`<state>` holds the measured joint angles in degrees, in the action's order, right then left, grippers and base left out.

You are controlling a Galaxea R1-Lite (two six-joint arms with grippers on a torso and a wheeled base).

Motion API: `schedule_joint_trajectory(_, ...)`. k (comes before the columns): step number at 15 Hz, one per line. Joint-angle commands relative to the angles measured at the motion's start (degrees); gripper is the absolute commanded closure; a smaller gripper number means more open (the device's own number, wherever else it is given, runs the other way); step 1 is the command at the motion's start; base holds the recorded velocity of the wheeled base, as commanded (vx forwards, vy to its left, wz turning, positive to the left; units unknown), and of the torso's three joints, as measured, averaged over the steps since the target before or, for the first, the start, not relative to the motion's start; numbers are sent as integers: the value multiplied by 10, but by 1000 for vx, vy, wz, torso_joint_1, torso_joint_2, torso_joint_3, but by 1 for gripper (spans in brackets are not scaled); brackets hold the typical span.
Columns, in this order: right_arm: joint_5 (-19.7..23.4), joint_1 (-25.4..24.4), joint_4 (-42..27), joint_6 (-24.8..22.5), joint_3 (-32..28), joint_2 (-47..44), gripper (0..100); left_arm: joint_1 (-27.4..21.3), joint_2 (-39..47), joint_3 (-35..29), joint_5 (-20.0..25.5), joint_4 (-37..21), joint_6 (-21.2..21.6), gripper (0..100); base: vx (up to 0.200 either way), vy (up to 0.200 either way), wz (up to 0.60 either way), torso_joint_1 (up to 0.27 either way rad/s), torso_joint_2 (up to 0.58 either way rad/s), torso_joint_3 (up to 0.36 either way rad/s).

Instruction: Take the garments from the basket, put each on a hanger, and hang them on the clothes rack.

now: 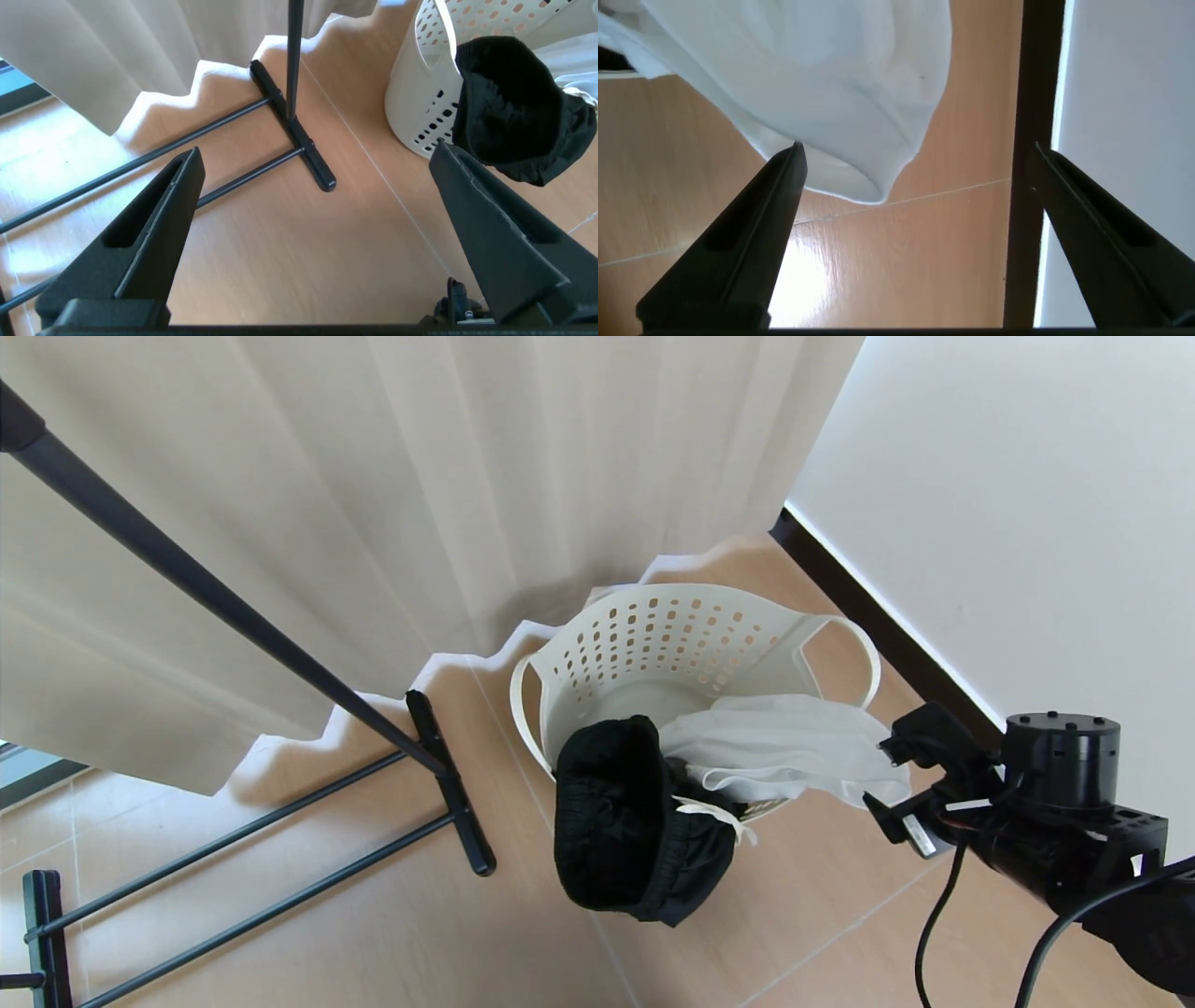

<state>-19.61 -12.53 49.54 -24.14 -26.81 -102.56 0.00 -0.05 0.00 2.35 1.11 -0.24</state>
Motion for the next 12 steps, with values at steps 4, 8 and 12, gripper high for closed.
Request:
schedule_joint_trajectory(4,3,-9,46,-3,25,-20,0,0,0,0,0,0,0,0,0,0,0,0,0,0)
schedule_joint_trajectory(8,2,-9,84,-4,25,-22,0,0,0,0,0,0,-1,0,0,0,0,0,0,0)
schedule_joint_trajectory(12,-2,-5,105,-6,25,-22,0,0,0,0,-1,0,-1,0,0,0,0,0,0,0)
